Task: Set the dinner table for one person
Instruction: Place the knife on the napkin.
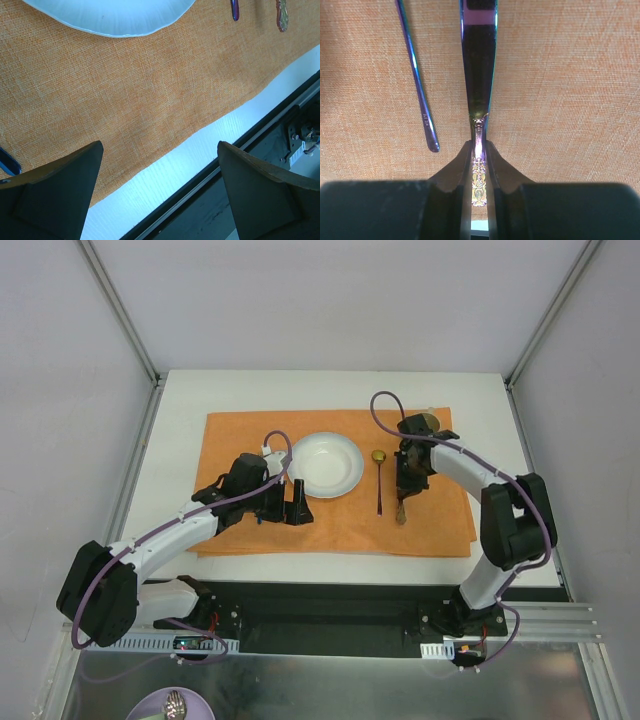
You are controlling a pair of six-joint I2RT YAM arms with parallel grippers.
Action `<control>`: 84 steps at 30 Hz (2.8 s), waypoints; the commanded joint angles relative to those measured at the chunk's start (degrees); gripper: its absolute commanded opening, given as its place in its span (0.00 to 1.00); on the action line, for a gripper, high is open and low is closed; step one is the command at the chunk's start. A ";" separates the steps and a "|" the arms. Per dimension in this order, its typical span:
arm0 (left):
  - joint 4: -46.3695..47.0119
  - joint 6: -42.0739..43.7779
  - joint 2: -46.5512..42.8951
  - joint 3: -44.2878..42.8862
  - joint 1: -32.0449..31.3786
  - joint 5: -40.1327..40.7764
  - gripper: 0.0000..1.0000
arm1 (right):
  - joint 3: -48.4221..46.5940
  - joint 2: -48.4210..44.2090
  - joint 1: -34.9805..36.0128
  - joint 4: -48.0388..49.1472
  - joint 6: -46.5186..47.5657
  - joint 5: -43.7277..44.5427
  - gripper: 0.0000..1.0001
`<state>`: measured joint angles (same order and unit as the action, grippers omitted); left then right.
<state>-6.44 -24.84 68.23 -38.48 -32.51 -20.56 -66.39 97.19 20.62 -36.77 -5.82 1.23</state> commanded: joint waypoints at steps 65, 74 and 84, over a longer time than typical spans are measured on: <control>0.28 -0.30 -1.17 0.16 0.96 -0.54 0.99 | -7.09 9.34 -0.50 2.94 -0.33 3.16 0.02; 0.28 -0.30 -1.25 -0.02 0.96 -0.63 0.99 | -5.24 8.46 -0.41 3.55 -0.85 3.07 0.21; 0.11 -0.21 -1.60 -0.02 0.96 -0.28 0.99 | -5.77 5.83 -0.41 2.50 -0.59 5.27 0.51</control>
<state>-6.55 -24.84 68.23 -38.46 -32.14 -20.53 -72.03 107.20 20.34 -32.84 -6.48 4.03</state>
